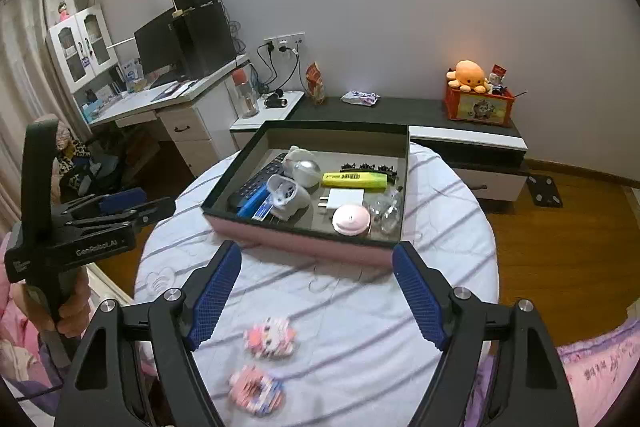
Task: Organize rigid objects
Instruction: 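Withdraw both open tools from the box, then move the left tool to the lego kitty while the right tool approaches the lego donut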
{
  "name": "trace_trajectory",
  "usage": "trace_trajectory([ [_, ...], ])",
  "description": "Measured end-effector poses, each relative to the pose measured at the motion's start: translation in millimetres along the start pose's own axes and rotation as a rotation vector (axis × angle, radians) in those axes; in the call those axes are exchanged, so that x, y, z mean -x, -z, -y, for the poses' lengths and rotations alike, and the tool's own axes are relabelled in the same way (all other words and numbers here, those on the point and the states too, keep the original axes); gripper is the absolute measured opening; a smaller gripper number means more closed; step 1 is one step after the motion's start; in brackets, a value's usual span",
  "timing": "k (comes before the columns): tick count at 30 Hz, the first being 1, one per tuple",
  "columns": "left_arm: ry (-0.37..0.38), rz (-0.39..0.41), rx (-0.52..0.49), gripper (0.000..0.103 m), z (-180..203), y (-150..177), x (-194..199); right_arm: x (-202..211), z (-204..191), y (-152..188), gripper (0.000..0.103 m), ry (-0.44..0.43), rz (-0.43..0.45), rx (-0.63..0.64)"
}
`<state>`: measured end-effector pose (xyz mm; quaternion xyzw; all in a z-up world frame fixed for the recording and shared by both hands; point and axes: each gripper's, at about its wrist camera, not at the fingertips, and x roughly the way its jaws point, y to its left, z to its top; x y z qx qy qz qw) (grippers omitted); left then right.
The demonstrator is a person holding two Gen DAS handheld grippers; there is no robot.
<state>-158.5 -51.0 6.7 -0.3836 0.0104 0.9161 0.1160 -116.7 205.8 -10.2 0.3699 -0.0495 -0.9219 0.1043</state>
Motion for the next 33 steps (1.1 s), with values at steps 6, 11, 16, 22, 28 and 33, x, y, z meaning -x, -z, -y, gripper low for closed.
trace_trajectory([
  [6,-0.034,0.030,0.000,0.071,6.2,28.2,35.1,30.8,-12.9,25.5,0.080,0.000,0.012,-0.004],
  [11,-0.056,0.027,-0.012,0.071,12.1,54.4,51.4,45.8,-22.4,48.6,0.082,0.001,0.013,0.000],
  [16,-0.088,0.048,-0.035,0.071,21.3,77.8,70.6,56.0,-27.5,69.0,0.082,-0.023,0.005,-0.011],
  [22,-0.075,0.070,-0.064,0.074,30.2,90.1,86.6,66.6,-33.3,83.4,0.082,-0.016,0.019,-0.011],
  [28,-0.077,0.058,-0.081,0.077,37.0,90.8,83.0,70.3,-30.2,88.7,0.082,-0.002,0.030,-0.024],
  [33,-0.063,0.033,-0.082,0.078,38.6,93.6,74.6,53.8,-27.8,96.6,0.082,0.001,-0.031,-0.030],
])
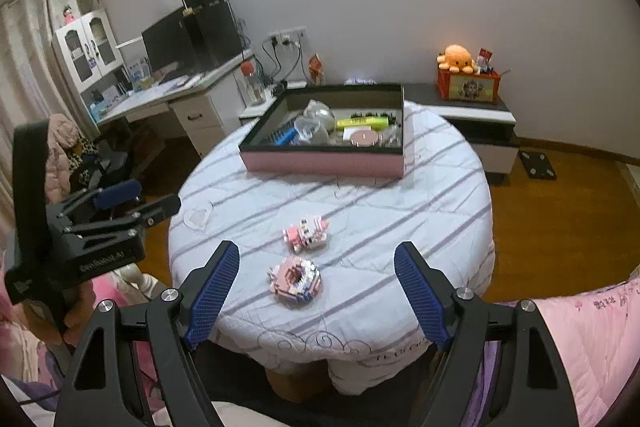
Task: Organize rigid objects
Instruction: 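Move the left tool to the lego kitty while the right tool approaches the lego donut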
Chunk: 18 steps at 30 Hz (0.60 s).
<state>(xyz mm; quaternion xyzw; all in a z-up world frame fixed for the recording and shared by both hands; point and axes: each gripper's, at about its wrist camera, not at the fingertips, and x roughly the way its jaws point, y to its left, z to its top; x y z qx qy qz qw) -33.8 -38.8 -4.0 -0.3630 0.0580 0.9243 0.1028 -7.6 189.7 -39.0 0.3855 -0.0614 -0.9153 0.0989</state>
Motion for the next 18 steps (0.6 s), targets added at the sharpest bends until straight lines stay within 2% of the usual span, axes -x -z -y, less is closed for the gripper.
trace_trajectory([
  [5,-0.004,-0.030,-0.007,0.082,-0.2,6.1,-11.8,-29.7,-2.4,11.2,0.082,0.011,-0.094,0.003],
  [14,-0.005,-0.175,0.000,0.083,-13.9,35.6,-60.9,-101.9,-15.6,28.9,0.082,0.022,-0.282,0.036],
  [18,-0.015,-0.219,-0.012,0.083,-22.9,43.8,-83.3,-134.0,-17.4,30.9,0.082,-0.030,-0.343,-0.002],
])
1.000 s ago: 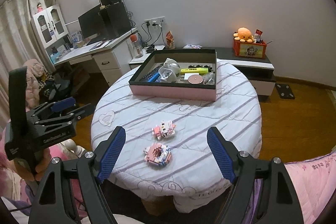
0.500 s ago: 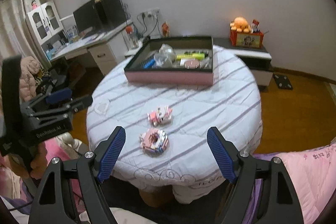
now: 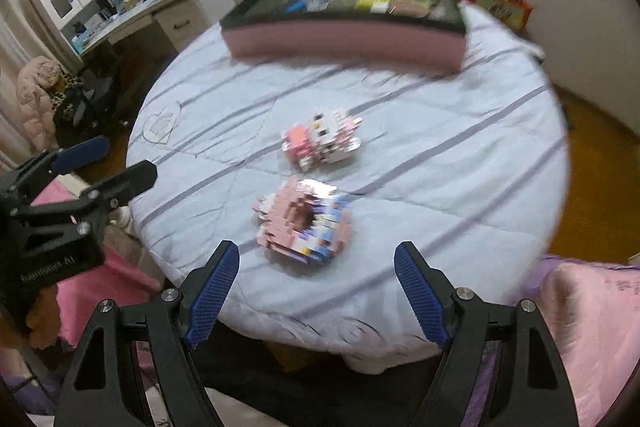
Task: Organize rigid objects
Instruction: 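Move the left tool to the lego kitty while the right tool approaches the lego donut, then grasp the pink-white lego kitty with the left tool while the right tool grasps the pink lego donut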
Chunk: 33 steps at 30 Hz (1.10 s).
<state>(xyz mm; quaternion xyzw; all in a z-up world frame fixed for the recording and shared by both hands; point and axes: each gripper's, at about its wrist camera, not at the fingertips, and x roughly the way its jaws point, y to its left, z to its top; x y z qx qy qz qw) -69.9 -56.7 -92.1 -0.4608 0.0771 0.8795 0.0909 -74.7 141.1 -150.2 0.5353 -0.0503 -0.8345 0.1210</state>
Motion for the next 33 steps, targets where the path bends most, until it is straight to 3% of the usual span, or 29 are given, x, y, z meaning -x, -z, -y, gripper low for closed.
trace_trajectory([
  [5,0.010,-0.051,-0.028,0.083,-1.6,-5.5,-26.1,-28.2,-5.4,-8.5,0.081,0.044,-0.031,0.044],
  [7,0.029,-0.070,-0.034,0.083,4.6,-13.8,-36.5,-30.9,-1.1,-9.4,0.064,0.087,-0.022,0.052],
  [8,0.036,-0.074,-0.043,0.083,9.1,-17.1,-40.2,-26.7,7.4,-9.4,0.062,0.076,-0.009,0.040],
  [11,0.067,-0.089,-0.081,0.083,30.1,-29.3,-52.4,-18.1,36.9,-10.3,0.062,0.039,-0.005,-0.009],
  [15,0.125,-0.101,-0.131,0.083,66.2,-47.9,-67.0,-11.4,68.3,-18.1,0.062,0.112,0.006,-0.034],
  [18,0.131,-0.111,-0.173,0.088,91.4,-58.8,-79.7,-9.7,95.4,-25.7,0.062,0.106,0.010,-0.069],
  [22,0.162,-0.150,-0.207,0.087,114.0,-64.7,-100.5,-11.1,111.6,-35.3,0.062,0.104,0.016,-0.052],
  [24,0.169,-0.140,-0.201,0.075,115.2,-63.9,-104.5,-11.9,113.9,-37.6,0.062,0.095,0.023,-0.042],
  [25,0.181,-0.114,-0.206,0.051,114.5,-63.1,-99.9,-11.6,114.8,-37.6,0.062,0.091,0.026,-0.040],
  [33,0.185,-0.102,-0.192,0.047,98.4,-55.0,-88.1,-13.7,114.1,-44.8,0.062,0.092,0.029,-0.055],
])
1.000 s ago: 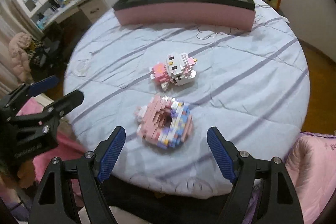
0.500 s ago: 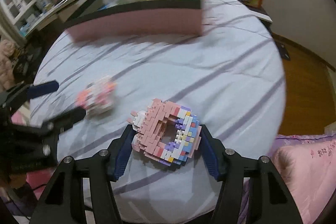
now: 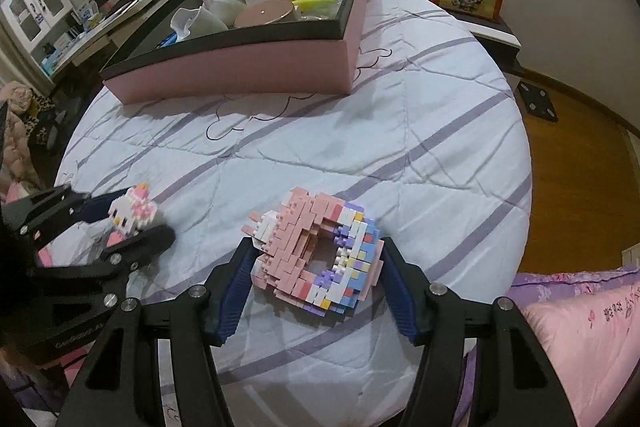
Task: Organize rigid objects
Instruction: 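Grasp the pink-white lego kitty with the left tool while the right tool grasps the pink lego donut, then carry the lego kitty with the left tool while the right tool carries the lego donut toward the box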
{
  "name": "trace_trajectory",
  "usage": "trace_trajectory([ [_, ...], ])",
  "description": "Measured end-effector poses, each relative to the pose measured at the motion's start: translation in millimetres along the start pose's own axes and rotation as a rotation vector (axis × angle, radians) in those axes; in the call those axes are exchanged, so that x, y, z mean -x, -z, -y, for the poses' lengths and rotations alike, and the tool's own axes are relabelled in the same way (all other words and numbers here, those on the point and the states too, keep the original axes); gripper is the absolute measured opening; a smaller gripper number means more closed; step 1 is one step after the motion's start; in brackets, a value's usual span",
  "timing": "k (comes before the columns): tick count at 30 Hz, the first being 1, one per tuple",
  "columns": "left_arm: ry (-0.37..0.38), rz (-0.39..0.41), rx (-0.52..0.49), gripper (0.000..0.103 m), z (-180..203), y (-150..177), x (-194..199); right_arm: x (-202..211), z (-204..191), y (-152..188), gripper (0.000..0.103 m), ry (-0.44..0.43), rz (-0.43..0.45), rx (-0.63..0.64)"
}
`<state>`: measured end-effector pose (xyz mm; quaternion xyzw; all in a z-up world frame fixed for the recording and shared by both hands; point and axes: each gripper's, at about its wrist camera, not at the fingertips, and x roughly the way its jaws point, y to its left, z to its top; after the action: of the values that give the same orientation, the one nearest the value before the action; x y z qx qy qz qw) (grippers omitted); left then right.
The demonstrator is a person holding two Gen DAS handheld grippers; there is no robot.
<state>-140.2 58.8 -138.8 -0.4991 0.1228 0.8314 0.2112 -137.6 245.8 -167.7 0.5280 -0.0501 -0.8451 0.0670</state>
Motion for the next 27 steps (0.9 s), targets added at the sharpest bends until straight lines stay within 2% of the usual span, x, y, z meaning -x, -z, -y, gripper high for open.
trace_trajectory([
  [7,-0.017,0.000,0.055,0.047,-18.8,3.2,5.0,3.0,-7.8,-1.8,0.062,0.002,0.009,-0.004],
  [14,-0.039,0.048,0.066,0.047,-31.0,3.9,21.9,16.5,-19.3,-6.0,0.062,0.000,0.044,0.001],
  [20,-0.061,0.106,0.069,0.047,-40.5,0.7,41.3,37.1,-27.1,-9.3,0.062,0.016,0.088,-0.001],
  [22,-0.085,0.136,0.073,0.047,-44.9,0.1,52.1,45.9,-29.4,-11.1,0.062,0.024,0.103,-0.002],
  [27,-0.090,0.222,0.094,0.047,-53.5,-3.4,85.1,76.7,-41.6,-14.7,0.062,0.025,0.165,0.014],
])
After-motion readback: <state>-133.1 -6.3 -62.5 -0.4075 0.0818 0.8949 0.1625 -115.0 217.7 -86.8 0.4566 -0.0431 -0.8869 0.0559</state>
